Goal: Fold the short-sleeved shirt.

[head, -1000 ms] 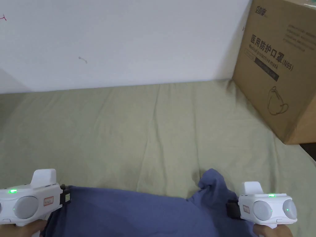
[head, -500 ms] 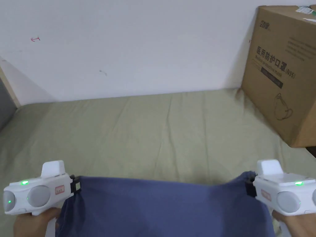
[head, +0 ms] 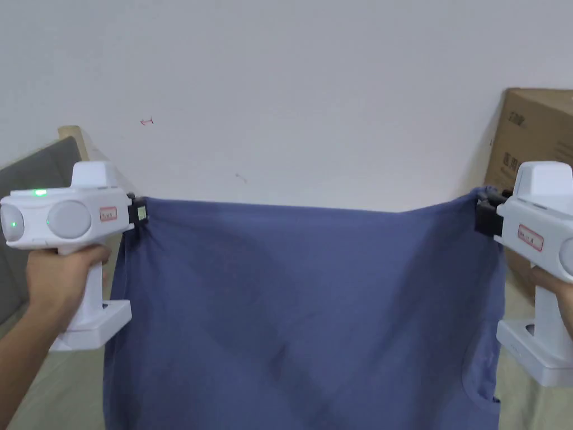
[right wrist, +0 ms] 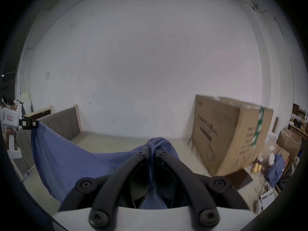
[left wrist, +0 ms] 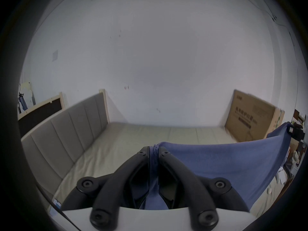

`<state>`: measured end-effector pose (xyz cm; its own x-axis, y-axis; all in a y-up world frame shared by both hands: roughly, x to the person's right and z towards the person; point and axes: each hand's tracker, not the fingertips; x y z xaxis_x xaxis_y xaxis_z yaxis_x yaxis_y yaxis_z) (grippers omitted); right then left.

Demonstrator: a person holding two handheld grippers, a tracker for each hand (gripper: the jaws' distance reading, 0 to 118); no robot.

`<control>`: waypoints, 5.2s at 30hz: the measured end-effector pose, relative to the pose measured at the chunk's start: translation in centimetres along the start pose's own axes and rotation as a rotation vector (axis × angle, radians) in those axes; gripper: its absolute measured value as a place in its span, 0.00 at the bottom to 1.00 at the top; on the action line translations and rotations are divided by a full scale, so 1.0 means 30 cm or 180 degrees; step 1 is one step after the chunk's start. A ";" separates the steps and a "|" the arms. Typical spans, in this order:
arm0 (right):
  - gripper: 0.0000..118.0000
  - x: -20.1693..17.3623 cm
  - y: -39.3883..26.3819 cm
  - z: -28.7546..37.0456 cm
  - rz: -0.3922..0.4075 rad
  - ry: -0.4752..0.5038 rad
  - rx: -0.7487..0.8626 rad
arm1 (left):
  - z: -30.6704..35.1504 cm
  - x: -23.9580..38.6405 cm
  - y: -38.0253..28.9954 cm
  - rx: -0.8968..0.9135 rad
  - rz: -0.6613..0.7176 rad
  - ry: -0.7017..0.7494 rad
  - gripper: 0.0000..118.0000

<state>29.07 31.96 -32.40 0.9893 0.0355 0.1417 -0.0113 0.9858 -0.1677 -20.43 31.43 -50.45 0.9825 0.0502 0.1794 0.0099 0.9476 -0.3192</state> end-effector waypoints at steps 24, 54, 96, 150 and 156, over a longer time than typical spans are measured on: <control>0.04 0.095 0.248 -0.392 0.0126 -0.0022 0.0467 | -0.299 0.099 0.260 0.0214 -0.0181 0.0125 0.04; 0.04 -0.019 -0.863 0.276 -0.0333 0.0360 -0.1308 | 0.130 -0.080 -1.002 -0.1507 -0.0048 0.0004 0.04; 0.71 -0.250 -0.620 0.579 0.0030 -0.0411 -0.0291 | 0.591 0.177 -0.789 0.0326 -0.0243 0.0264 0.81; 0.50 -0.130 -1.324 0.554 -0.0174 -0.0346 -0.2486 | 0.504 -0.037 -1.299 -0.1714 -0.0318 0.0210 0.05; 0.03 -0.158 -1.283 0.539 -0.0158 -0.0192 -0.2445 | 0.520 -0.017 -1.257 -0.1717 -0.0231 0.0209 0.05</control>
<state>22.46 -3.50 -10.85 0.9761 0.0247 0.2159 0.1589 0.5967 -0.7866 -24.21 0.58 -23.97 0.9851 -0.0455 0.1659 0.1552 0.6509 -0.7431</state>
